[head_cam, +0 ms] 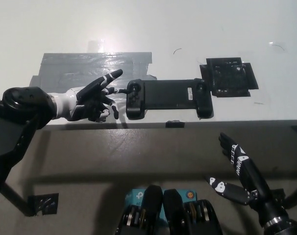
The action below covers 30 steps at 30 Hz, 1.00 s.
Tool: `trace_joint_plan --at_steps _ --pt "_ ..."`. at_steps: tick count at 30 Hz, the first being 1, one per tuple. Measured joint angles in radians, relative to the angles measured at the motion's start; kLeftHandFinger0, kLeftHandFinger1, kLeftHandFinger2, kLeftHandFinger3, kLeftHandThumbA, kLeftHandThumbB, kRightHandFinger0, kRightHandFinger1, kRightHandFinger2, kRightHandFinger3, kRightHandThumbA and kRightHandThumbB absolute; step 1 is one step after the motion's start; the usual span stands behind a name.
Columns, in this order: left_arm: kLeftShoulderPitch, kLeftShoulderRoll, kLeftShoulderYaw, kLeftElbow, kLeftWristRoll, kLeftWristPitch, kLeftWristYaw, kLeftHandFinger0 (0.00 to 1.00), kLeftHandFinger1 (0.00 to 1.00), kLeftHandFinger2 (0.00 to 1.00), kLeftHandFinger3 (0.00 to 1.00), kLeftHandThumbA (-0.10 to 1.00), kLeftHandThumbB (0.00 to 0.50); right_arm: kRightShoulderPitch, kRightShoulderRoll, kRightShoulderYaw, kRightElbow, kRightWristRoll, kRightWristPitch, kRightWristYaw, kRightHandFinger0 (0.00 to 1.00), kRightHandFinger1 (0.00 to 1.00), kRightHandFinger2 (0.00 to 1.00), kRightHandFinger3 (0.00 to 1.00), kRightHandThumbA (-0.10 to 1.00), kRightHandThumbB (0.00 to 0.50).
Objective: A controller is being placed at the center of the desk near the left hand and the robot uses its left hand's index finger to press a button at the left area of the controller
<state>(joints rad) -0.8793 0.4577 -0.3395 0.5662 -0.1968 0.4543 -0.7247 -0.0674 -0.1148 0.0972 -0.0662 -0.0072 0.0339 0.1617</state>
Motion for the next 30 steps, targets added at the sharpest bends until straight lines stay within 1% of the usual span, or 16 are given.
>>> trace_joint_plan --at_steps 1,2,4,6,9,10,12,15,20,21,23,28,30 --pt "0.0 0.0 0.002 0.0 0.002 0.0 0.0 0.0 0.05 0.34 1.0 1.0 0.404 0.0 0.0 0.0 0.0 0.0 0.0 0.0 1.0 1.0 1.0 1.0 0.74 0.267" --pt "0.0 0.0 0.003 0.0 0.005 0.0 0.0 0.02 0.11 0.39 1.0 1.0 0.403 0.0 0.0 0.0 0.0 0.0 0.0 0.0 1.0 1.0 1.0 1.0 0.75 0.27" --pt "0.0 0.0 0.006 0.0 0.012 0.0 0.0 0.01 0.13 0.41 1.0 1.0 0.412 -0.002 0.0 0.0 0.0 0.0 0.0 0.0 1.0 1.0 1.0 1.0 0.75 0.27" --pt "0.0 -0.002 0.009 0.0 0.016 0.0 0.0 0.04 0.16 0.43 1.0 1.0 0.41 -0.004 0.0 0.0 0.001 0.0 0.0 0.0 1.0 1.0 1.0 1.0 0.75 0.269" --pt "0.0 -0.005 0.011 0.0 0.024 0.0 0.0 0.04 0.16 0.44 1.0 1.0 0.415 -0.006 0.0 0.0 0.0 0.0 0.0 0.0 1.0 1.0 1.0 1.0 0.75 0.275" --pt "0.0 -0.005 0.011 0.0 0.025 0.0 0.0 0.05 0.18 0.46 1.0 1.0 0.419 -0.007 0.0 0.0 0.0 0.0 0.0 0.0 1.0 1.0 1.0 1.0 0.75 0.274" --pt "0.0 -0.007 0.011 0.0 0.032 0.0 -0.001 0.05 0.2 0.47 1.0 1.0 0.418 -0.008 0.0 0.0 0.0 0.0 0.001 0.0 1.0 1.0 1.0 1.0 0.75 0.274" --pt "0.0 -0.008 0.012 0.001 0.037 0.0 -0.001 0.04 0.19 0.46 1.0 1.0 0.415 -0.012 0.0 0.0 0.0 0.0 0.001 0.0 1.0 1.0 1.0 1.0 0.75 0.277" --pt "0.0 -0.01 0.012 0.007 0.039 0.0 -0.001 0.06 0.17 0.44 1.0 1.0 0.424 -0.016 0.0 0.0 0.0 0.0 0.001 0.0 1.0 1.0 1.0 1.0 0.76 0.282" --pt "0.0 -0.011 0.013 0.008 0.04 0.0 -0.001 0.06 0.17 0.43 1.0 1.0 0.417 -0.017 0.0 0.0 0.0 0.0 0.001 0.0 1.0 1.0 1.0 1.0 0.76 0.281" --pt "0.0 -0.014 0.013 0.014 0.041 0.0 -0.001 0.04 0.16 0.43 1.0 1.0 0.418 -0.018 0.0 0.0 0.0 0.0 0.003 0.0 1.0 1.0 1.0 1.0 0.75 0.272" --pt "0.001 -0.023 0.014 0.025 0.045 0.0 -0.001 0.05 0.14 0.41 1.0 1.0 0.429 -0.021 0.0 0.0 0.0 0.0 0.005 0.001 1.0 1.0 1.0 1.0 0.75 0.275" --pt "0.001 -0.025 0.014 0.027 0.047 0.0 -0.001 0.05 0.14 0.4 1.0 1.0 0.423 -0.022 0.0 0.0 0.0 0.0 0.005 0.001 1.0 1.0 1.0 1.0 0.75 0.269"
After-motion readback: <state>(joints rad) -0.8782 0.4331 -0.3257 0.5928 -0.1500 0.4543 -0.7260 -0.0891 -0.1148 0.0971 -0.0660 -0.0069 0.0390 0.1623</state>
